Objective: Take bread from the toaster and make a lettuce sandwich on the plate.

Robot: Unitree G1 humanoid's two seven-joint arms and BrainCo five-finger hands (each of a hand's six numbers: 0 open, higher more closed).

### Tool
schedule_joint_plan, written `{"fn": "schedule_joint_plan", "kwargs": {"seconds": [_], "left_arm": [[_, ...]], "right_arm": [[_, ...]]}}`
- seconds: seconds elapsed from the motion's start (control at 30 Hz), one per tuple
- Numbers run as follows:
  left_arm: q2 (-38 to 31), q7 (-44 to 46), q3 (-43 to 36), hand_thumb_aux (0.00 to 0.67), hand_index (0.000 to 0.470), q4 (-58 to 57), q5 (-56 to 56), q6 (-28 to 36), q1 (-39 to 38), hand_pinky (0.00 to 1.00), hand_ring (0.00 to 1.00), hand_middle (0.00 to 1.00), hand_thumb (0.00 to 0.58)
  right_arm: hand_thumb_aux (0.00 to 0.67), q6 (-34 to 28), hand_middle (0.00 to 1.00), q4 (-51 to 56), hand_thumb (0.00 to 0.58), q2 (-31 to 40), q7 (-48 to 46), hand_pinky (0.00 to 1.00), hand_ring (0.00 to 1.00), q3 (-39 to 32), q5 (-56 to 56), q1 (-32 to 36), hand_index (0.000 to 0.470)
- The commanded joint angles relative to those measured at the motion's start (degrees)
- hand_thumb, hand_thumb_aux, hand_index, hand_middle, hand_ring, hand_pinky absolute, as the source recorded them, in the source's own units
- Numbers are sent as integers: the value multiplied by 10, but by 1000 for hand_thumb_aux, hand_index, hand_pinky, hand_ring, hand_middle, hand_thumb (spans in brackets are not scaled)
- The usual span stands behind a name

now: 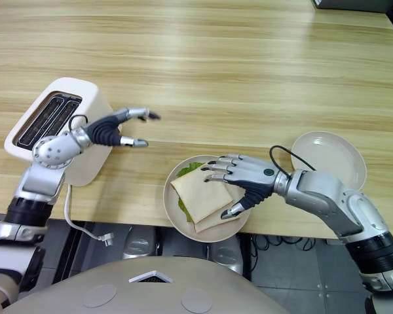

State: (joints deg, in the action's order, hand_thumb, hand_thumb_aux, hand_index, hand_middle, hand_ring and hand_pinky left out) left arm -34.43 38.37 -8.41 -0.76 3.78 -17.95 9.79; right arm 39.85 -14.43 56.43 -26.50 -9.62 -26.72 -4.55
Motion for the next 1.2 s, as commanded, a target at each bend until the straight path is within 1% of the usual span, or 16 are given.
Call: {"fn": "schedule_joint_plan", "kwargs": {"seconds": [0.03,0.07,0.17,0.27,0.33,0.43,0.53,0.67,0.93,1.2], "left_arm": [[-27,56,-4,670,460,63,-43,43,-45,1000,1000,1000,580],[-33,67,-4,670,460,75,-54,51,-57,1000,1000,1000,580],[-57,105,-6,670,460,104,-79,78,-100,1000,1000,1000,580],[-97,150,-22,670,460,128,-85,101,-172,1000,1000,1000,580],[-102,166,-35,670,460,132,-92,108,-200,1000,1000,1000,580],[-90,176,-55,670,460,130,-95,115,-215,1000,1000,1000,580],[-67,168,-81,670,460,110,-77,116,-216,1000,1000,1000,580],[-42,157,-111,670,460,56,-40,105,-203,1000,1000,1000,580],[-3,146,-140,670,460,-12,-10,82,-186,1000,1000,1000,580],[12,146,-138,670,460,-37,-17,68,-170,1000,1000,1000,580]], "right_arm": [[670,-4,667,-3,580,17,-28,667,667,23,78,-22,460],[670,-6,1000,-2,580,22,-36,1000,1000,26,95,-32,460],[670,-9,1000,15,580,41,-68,1000,1000,24,121,-64,460],[670,-25,1000,47,580,65,-123,1000,1000,-8,138,-110,460],[670,-30,1000,70,580,71,-150,1000,1000,-34,118,-136,460],[670,-47,1000,78,580,70,-178,1000,1000,-56,117,-161,460],[670,-75,1000,74,580,69,-206,1000,1000,-71,115,-172,460],[670,-88,1000,77,580,54,-211,1000,1000,-87,89,-174,460],[670,-85,1000,61,580,22,-196,1000,1000,-86,72,-168,460],[670,-76,1000,73,580,-13,-173,1000,1000,-87,58,-132,460]]}}
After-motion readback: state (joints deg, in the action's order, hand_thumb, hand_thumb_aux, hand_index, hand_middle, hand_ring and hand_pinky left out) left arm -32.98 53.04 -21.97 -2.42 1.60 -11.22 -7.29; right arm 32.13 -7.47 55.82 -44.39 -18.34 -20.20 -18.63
